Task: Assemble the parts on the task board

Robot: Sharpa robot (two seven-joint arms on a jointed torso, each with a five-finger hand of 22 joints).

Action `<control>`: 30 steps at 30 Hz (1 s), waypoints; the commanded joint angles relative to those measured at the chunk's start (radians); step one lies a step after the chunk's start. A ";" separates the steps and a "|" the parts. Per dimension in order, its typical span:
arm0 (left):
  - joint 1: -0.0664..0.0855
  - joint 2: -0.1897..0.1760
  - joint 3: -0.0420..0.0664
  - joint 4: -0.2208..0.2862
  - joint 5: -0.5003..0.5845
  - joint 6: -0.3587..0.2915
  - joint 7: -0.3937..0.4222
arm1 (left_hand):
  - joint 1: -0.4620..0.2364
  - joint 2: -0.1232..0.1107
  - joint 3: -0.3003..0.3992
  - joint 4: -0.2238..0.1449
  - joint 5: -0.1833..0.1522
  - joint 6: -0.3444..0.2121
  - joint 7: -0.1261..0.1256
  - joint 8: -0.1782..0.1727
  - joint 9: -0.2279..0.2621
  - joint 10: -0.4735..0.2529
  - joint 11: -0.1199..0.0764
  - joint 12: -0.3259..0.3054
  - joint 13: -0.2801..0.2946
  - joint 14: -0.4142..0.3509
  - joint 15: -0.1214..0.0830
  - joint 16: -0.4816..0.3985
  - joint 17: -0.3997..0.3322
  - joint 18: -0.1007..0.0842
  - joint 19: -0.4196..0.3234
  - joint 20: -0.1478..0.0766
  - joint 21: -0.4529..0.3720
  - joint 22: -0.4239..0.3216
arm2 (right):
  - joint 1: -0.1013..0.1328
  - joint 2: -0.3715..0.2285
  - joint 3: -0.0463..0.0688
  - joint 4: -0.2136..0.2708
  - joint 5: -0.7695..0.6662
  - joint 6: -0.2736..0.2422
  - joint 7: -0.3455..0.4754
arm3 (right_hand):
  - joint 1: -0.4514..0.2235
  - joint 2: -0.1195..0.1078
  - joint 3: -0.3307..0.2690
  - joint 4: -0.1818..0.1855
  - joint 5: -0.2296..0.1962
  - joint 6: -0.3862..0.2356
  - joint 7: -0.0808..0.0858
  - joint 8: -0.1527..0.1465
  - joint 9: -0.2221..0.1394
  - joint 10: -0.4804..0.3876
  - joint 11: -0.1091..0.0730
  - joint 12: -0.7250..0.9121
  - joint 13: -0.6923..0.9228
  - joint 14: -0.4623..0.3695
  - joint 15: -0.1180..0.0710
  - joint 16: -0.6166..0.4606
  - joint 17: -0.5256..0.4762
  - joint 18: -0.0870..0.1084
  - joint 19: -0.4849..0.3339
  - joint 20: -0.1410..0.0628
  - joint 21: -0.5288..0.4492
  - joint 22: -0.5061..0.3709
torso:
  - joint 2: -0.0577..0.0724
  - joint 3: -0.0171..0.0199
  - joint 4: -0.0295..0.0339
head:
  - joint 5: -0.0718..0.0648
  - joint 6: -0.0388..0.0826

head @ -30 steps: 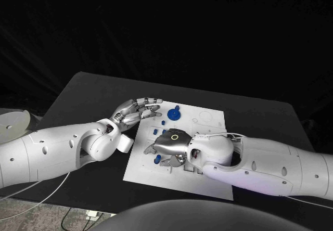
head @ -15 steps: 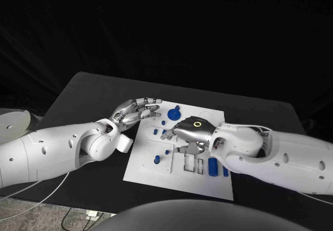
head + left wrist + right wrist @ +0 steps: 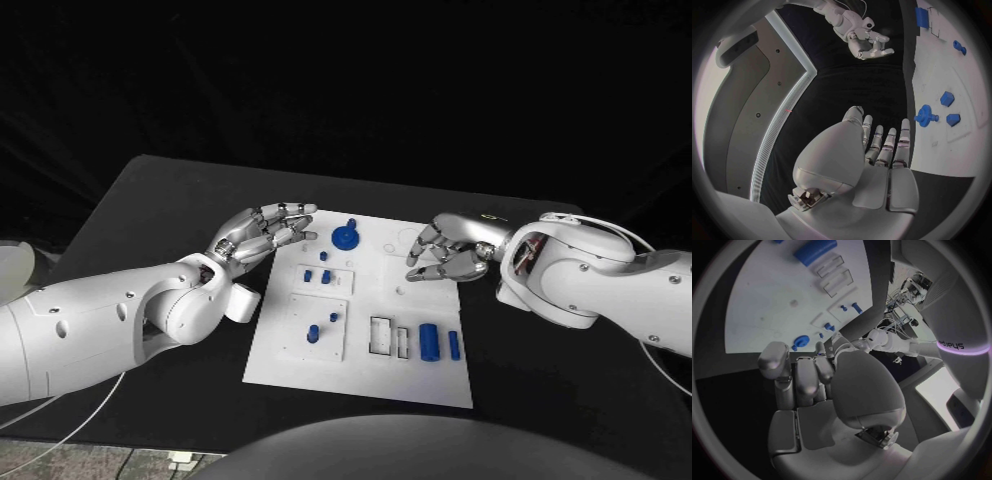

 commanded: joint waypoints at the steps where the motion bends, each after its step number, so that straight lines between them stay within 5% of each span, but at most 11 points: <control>1: -0.001 0.001 0.001 0.004 -0.005 -0.026 0.069 | 0.003 -0.008 0.002 0.003 0.003 0.005 -0.003 -0.002 0.000 0.007 -0.001 0.004 0.001 0.000 -0.009 -0.004 -0.002 0.001 0.001 -0.002 -0.002 -0.002 | -0.009 -0.022 -0.002 -0.004 0.105 0.161 -0.145 | -0.073 0.021 -0.023 0.015 0.014 0.030 -0.014 0.027 0.023 0.113 -0.020 0.098 0.156 0.061 -0.015 0.095 0.168 -0.028 0.045 -0.013 0.107 0.151 | 0.000 -0.0005 -0.0016 | -0.013 0.000; 5: -0.001 0.000 0.001 0.005 -0.007 -0.024 0.068 | 0.009 -0.006 0.007 0.000 0.008 0.006 -0.004 -0.002 0.000 0.008 -0.003 0.002 0.001 0.003 -0.006 -0.001 -0.001 0.002 0.002 -0.001 -0.002 -0.004 | -0.025 -0.029 -0.004 -0.016 0.071 0.243 -0.260 | -0.234 0.058 -0.067 0.021 0.038 0.064 -0.045 0.069 0.073 0.208 -0.046 0.174 0.300 0.059 -0.040 0.077 0.144 -0.031 0.061 -0.037 0.128 0.153 | 0.001 -0.0012 -0.0066 | -0.015 0.000; 10: -0.001 0.001 0.001 0.003 -0.008 -0.019 0.061 | 0.013 -0.004 0.011 -0.001 0.011 0.005 -0.003 -0.003 -0.001 0.007 -0.003 -0.001 0.000 0.005 -0.002 0.001 0.000 0.003 0.004 0.000 -0.002 -0.005 | -0.050 -0.023 -0.005 -0.025 0.021 0.326 -0.365 | -0.339 0.065 -0.093 0.022 0.016 0.085 -0.062 0.111 0.132 0.241 -0.062 0.202 0.359 0.057 -0.052 0.055 0.119 -0.030 0.062 -0.050 0.123 0.151 | 0.000 -0.0009 -0.0040 | -0.021 0.000; 18: -0.004 0.000 0.001 0.000 -0.008 -0.009 0.050 | 0.019 -0.002 0.019 -0.003 0.014 0.003 -0.002 -0.006 -0.002 0.003 -0.002 -0.010 -0.001 0.009 0.008 0.005 0.000 0.004 0.007 0.002 0.000 -0.008 | -0.069 -0.008 -0.006 -0.017 -0.038 0.314 -0.430 | -0.429 0.045 -0.075 0.021 0.021 0.153 -0.112 0.275 0.342 0.256 -0.102 0.216 0.387 0.082 -0.102 0.099 0.199 -0.053 0.101 -0.091 0.250 0.180 | -0.001 -0.0009 -0.0045 | -0.020 0.000; 20: -0.004 0.000 0.001 -0.001 -0.008 -0.007 0.047 | 0.020 -0.002 0.021 -0.003 0.014 0.003 -0.002 -0.006 -0.003 0.002 -0.001 -0.012 -0.001 0.010 0.010 0.006 0.000 0.004 0.008 0.003 0.000 -0.008 | -0.071 -0.006 -0.006 -0.012 -0.046 0.303 -0.436 | -0.440 0.043 -0.063 0.023 0.019 0.133 -0.115 0.290 0.384 0.256 -0.101 0.216 0.387 0.082 -0.101 0.102 0.203 -0.054 0.103 -0.097 0.265 0.183 | 0.000 -0.0019 -0.0031 | -0.021 0.000; 30: -0.005 -0.001 0.001 0.000 -0.008 0.003 0.030 | 0.023 -0.001 0.025 -0.003 0.015 0.002 0.000 -0.008 -0.003 -0.001 0.001 -0.016 -0.002 0.012 0.016 0.008 0.001 0.003 0.010 0.003 0.001 -0.009 | -0.083 -0.014 -0.006 0.029 -0.089 0.206 -0.419 | -0.432 0.044 -0.040 0.019 0.028 0.105 -0.112 0.291 0.434 0.256 -0.103 0.216 0.387 0.085 -0.102 0.106 0.207 -0.064 0.117 -0.099 0.324 0.196 | 0.001 -0.0026 -0.0065 | -0.016 0.000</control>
